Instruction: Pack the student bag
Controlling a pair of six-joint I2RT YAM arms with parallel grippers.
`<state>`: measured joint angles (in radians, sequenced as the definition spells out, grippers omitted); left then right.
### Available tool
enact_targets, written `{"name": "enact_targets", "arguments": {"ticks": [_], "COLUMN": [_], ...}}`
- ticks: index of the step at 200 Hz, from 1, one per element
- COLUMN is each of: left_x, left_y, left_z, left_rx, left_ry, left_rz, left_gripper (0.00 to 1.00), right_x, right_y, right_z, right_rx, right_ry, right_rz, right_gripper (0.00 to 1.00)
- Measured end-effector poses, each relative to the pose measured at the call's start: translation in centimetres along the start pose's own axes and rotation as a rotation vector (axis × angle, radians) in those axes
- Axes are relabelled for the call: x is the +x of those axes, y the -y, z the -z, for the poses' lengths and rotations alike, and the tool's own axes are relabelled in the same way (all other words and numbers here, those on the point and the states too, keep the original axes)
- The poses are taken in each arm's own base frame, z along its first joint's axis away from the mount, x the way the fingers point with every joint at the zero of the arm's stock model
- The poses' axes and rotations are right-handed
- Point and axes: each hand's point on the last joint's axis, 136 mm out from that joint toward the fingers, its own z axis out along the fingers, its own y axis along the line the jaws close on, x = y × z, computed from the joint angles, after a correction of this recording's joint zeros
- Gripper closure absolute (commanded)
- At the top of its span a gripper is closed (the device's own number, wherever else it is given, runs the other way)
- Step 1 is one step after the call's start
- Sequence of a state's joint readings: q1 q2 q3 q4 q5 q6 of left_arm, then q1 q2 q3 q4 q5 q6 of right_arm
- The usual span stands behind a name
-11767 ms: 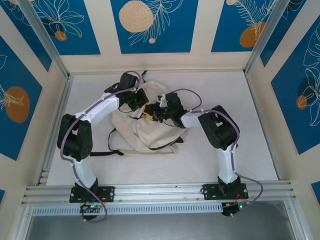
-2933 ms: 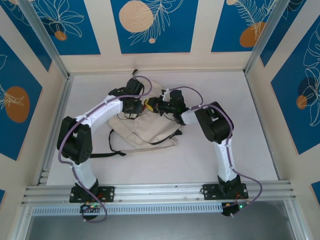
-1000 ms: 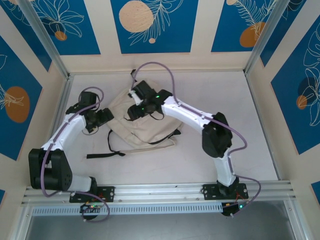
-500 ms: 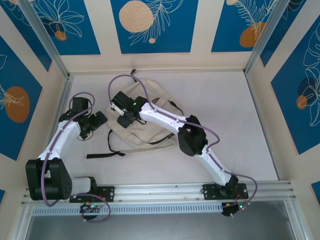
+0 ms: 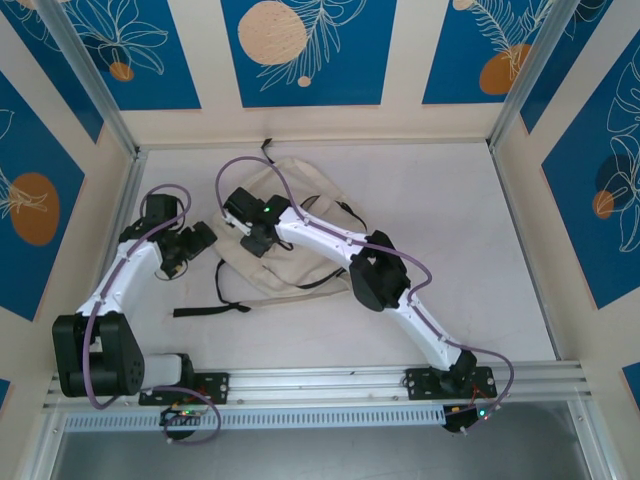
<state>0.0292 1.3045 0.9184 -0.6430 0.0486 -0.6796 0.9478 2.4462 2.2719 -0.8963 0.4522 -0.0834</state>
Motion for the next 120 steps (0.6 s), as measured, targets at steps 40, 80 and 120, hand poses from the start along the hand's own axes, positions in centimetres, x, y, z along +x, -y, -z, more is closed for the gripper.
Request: {"name": "enact_targets", "arguments": {"ticks": [40, 80, 120], "left_x": [0.3, 0.8, 2.7], "left_y": [0.3, 1.3, 2.8], "left_z": [0.0, -0.2, -0.9], "left_rx": [0.019, 0.081, 0.201], "left_ry": [-0.016, -0.044, -0.114], "left_rz": [0.0, 0.009, 0.056], "left_gripper": [0.05, 0.12, 0.22], "right_x": [0.0, -0.1, -1.0], "right_y": [0.6, 0.8, 1.4], "right_z": [-0.1, 1.1, 4.6], "right_rx": [0.012, -0.005, -0.074], "right_ry": [0.0, 0.027, 0.103], "right_rz": [-0.022, -0.076, -0.157], "right_gripper": [0.86, 0.97, 0.99]}}
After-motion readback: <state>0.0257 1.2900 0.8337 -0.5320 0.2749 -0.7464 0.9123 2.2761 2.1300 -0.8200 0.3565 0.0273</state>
